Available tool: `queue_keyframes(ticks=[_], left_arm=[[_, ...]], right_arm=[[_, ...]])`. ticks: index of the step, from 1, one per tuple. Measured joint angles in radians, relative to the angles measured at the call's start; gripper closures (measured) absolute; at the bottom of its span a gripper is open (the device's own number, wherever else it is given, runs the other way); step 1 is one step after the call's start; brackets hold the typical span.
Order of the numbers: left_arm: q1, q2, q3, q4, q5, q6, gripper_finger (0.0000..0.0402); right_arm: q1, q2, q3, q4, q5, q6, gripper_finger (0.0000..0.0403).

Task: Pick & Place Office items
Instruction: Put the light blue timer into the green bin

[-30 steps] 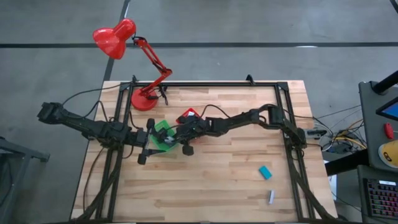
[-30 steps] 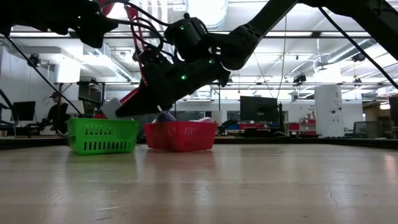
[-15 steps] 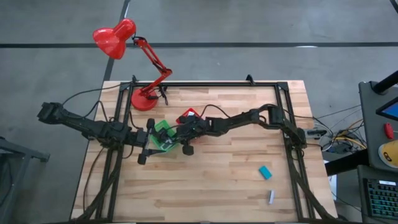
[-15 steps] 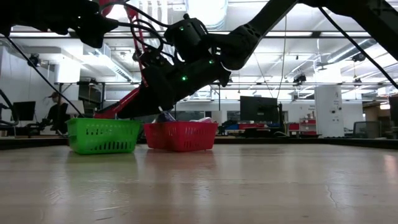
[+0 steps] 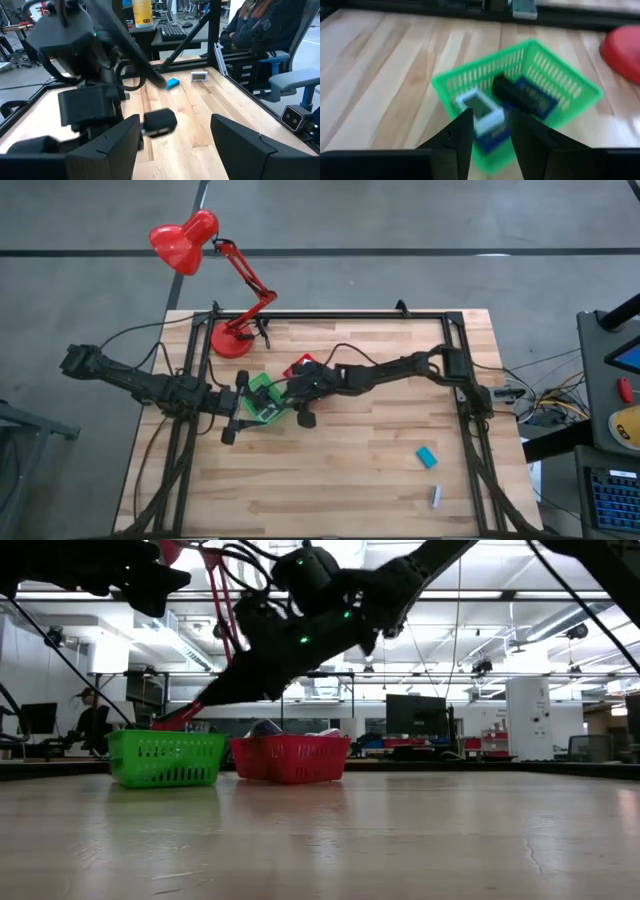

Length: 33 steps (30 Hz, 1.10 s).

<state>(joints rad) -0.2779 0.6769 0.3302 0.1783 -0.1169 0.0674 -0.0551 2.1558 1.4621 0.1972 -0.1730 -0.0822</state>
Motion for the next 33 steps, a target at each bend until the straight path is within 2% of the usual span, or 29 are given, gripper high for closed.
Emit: queue_keyframes(ticks=[7, 12, 21, 24, 26, 30, 33], left_arm=[[0.0, 0.0, 0.0, 0.0, 0.0, 0.0, 0.0152], [0.0, 0.0, -0.001, 0.001, 0.0, 0.0, 0.0152], [0.0, 0.001, -0.006, 0.0, 0.0, 0.0, 0.0152], [0.0, 0.001, -0.006, 0.0, 0.0, 0.0, 0.0152], [0.0, 0.001, -0.006, 0.001, 0.0, 0.0, 0.0152], [0.0, 0.001, -0.007, 0.0, 0.0, 0.0, 0.0152], [0.0, 0.001, -0.007, 0.0, 0.0, 0.0, 0.0152]], right_arm=[[0.034, -0.172, -0.035, -0.283, 0.031, 0.046, 0.0259], [0.08, -0.319, -0.092, -0.532, 0.125, 0.205, 0.0251], [0.205, -0.578, -0.218, -0.951, 0.125, 0.505, 0.0252], [0.27, -0.672, -0.251, -1.032, 0.142, 0.662, 0.0257], [0.32, -0.727, -0.276, -1.071, 0.189, 0.811, 0.026], [0.425, -0.827, -0.345, -1.09, 0.314, 1.067, 0.0266], [0.508, -0.873, -0.405, -1.091, 0.334, 1.219, 0.0269]])
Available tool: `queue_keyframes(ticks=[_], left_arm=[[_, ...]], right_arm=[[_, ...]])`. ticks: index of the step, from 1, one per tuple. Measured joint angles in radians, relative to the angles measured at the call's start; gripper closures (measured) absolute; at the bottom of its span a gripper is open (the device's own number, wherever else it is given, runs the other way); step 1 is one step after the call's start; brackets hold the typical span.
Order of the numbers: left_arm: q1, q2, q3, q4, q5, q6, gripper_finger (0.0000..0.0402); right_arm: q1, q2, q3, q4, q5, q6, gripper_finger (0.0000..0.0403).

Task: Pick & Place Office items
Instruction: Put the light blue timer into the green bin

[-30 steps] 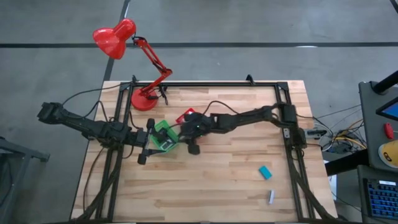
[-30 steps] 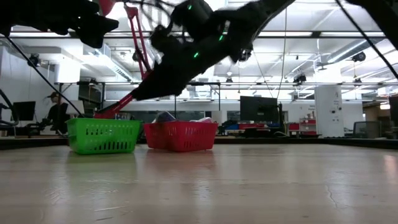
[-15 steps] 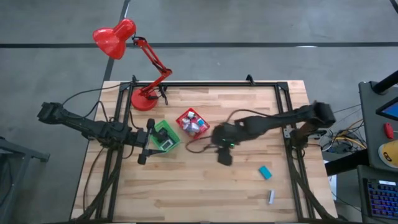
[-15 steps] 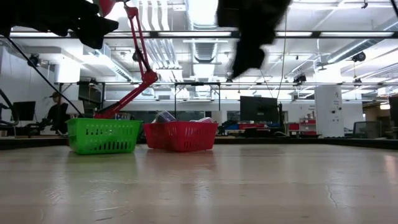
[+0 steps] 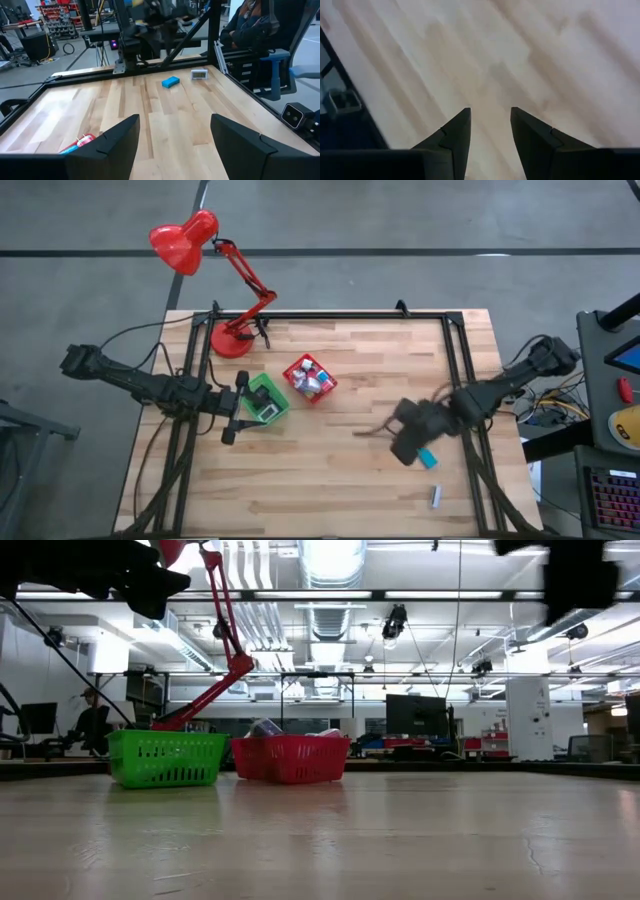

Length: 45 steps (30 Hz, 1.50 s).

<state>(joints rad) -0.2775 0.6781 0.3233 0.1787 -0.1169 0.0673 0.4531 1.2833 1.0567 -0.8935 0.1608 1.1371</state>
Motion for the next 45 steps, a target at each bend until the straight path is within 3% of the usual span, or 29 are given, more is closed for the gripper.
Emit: queue_keyframes(ticks=[8, 17, 32, 45], left_arm=[[0.0, 0.0, 0.0, 0.0, 0.0, 0.0, 0.0152], [0.0, 0.0, 0.0, 0.0, 0.0, 0.0, 0.0152], [0.0, 0.0, 0.0, 0.0, 0.0, 0.0, 0.0152], [0.0, 0.0, 0.0, 0.0, 0.0, 0.0, 0.0152]], right_arm=[[0.196, -0.018, -0.103, -0.039, -0.003, 0.426, 0.026], [0.32, 0.029, -0.132, -0.162, -0.003, 0.709, 0.0231], [0.341, 0.287, -0.13, -0.165, -0.101, 0.693, 0.0152], [0.341, 0.303, -0.154, -0.118, -0.108, 0.653, 0.0156]])
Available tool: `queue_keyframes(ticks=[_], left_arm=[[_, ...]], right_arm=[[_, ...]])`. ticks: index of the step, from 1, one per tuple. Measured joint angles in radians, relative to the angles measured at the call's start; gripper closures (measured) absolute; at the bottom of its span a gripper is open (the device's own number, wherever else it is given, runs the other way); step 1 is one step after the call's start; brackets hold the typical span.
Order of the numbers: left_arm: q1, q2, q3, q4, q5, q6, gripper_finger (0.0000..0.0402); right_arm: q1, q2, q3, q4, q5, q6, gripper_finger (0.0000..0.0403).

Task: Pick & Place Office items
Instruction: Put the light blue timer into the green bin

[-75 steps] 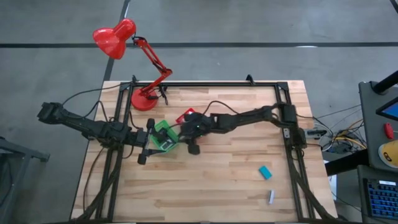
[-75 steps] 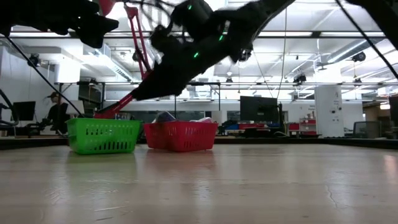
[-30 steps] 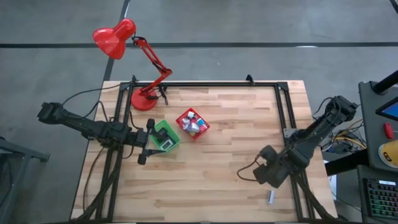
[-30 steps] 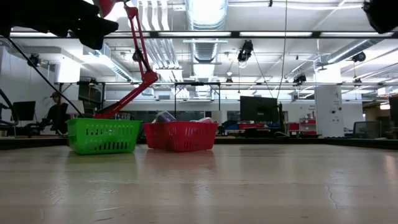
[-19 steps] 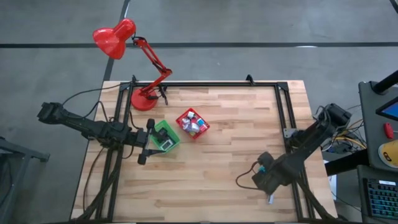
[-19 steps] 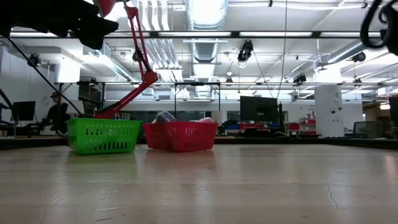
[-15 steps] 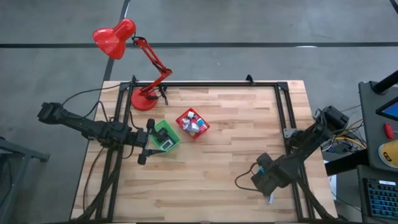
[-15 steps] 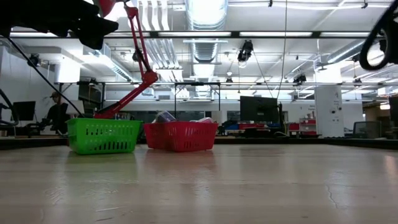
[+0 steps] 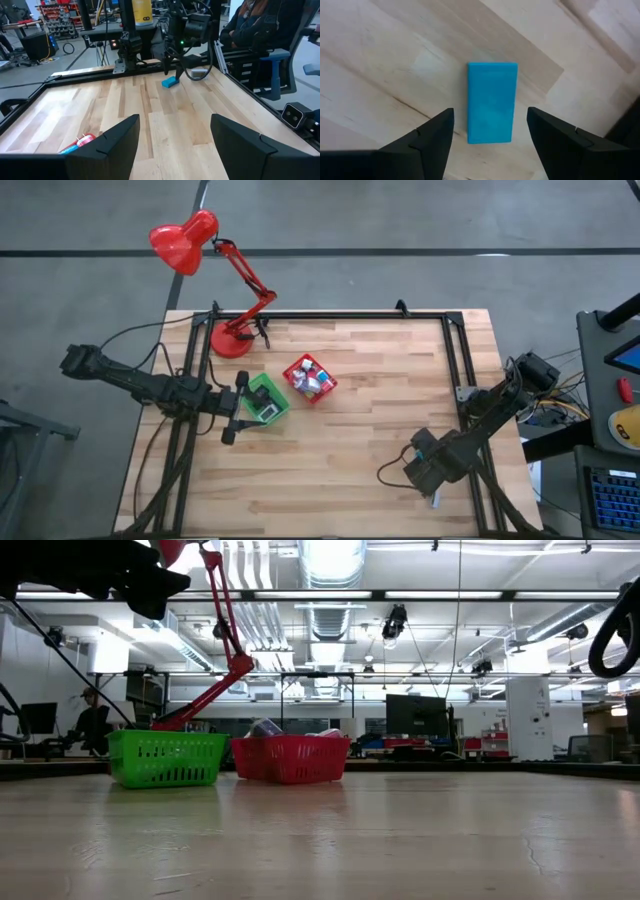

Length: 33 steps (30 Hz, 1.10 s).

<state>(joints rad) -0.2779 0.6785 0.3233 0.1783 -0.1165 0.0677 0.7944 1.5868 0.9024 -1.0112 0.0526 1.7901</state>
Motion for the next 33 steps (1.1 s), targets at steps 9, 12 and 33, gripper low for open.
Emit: queue_keyframes(ticks=[9, 12, 33], left_arm=[[0.0, 0.0, 0.0, 0.0, 0.0, 0.0, 0.0152], [0.0, 0.0, 0.0, 0.0, 0.0, 0.0, 0.0152], [0.0, 0.0, 0.0, 0.0, 0.0, 0.0, 0.0152]], right_arm=[[0.0, -0.015, -0.106, 0.153, 0.002, -0.036, 0.0154], [0.0, -0.016, -0.116, 0.163, 0.003, -0.041, 0.0154], [0.0, -0.016, -0.12, 0.18, -0.001, -0.044, 0.025]])
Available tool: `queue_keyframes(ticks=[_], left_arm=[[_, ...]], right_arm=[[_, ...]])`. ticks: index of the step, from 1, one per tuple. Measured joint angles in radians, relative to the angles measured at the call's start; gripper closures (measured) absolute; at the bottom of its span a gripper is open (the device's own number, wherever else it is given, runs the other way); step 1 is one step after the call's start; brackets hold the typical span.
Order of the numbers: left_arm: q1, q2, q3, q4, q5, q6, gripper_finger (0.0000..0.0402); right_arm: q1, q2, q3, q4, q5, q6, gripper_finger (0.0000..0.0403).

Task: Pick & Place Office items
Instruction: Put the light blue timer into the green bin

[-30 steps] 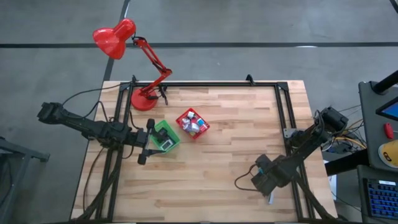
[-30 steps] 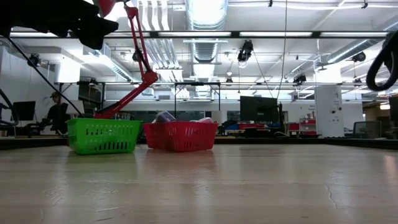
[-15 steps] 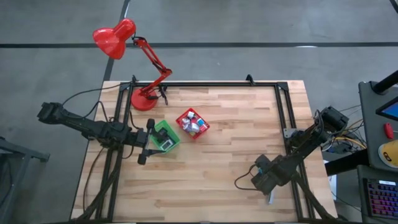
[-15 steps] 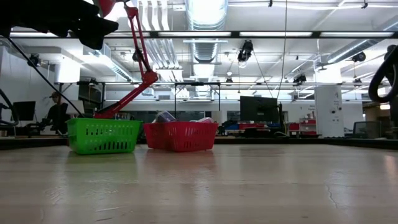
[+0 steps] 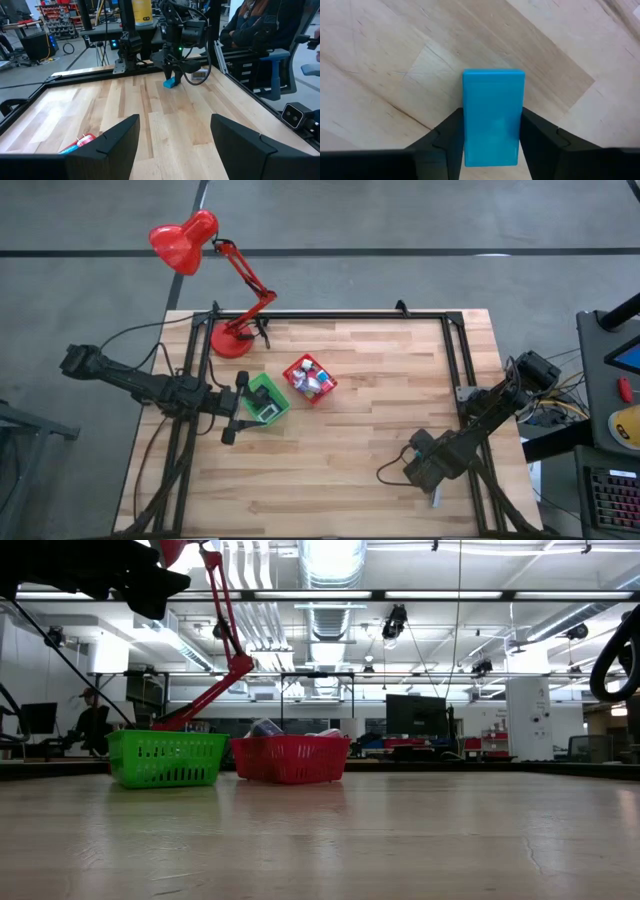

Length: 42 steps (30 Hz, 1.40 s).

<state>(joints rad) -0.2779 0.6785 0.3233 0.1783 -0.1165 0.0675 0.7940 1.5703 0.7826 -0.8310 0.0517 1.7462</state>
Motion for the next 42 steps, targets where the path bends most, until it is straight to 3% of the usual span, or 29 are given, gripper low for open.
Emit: queue_keyframes(ticks=[17, 22, 29, 36, 42], left_arm=[[0.0, 0.0, 0.0, 0.0, 0.0, 0.0, 0.0152], [0.0, 0.0, 0.0, 0.0, 0.0, 0.0, 0.0152], [0.0, 0.0, 0.0, 0.0, 0.0, 0.0, 0.0152], [0.0, 0.0, 0.0, 0.0, 0.0, 0.0, 0.0152], [0.0, 0.0, 0.0, 0.0, 0.0, 0.0, 0.0152]], right_arm=[[-0.005, -0.025, 0.032, -0.004, 0.019, 0.0, 0.0238], [-0.005, -0.068, 0.085, -0.066, 0.168, -0.031, 0.0236], [-0.01, -0.129, 0.117, -0.024, 0.543, -0.087, 0.024], [-0.054, -0.112, 0.108, 0.218, 0.773, -0.401, 0.0236], [-0.15, -0.065, 0.09, 0.481, 0.813, -0.761, 0.0241]])
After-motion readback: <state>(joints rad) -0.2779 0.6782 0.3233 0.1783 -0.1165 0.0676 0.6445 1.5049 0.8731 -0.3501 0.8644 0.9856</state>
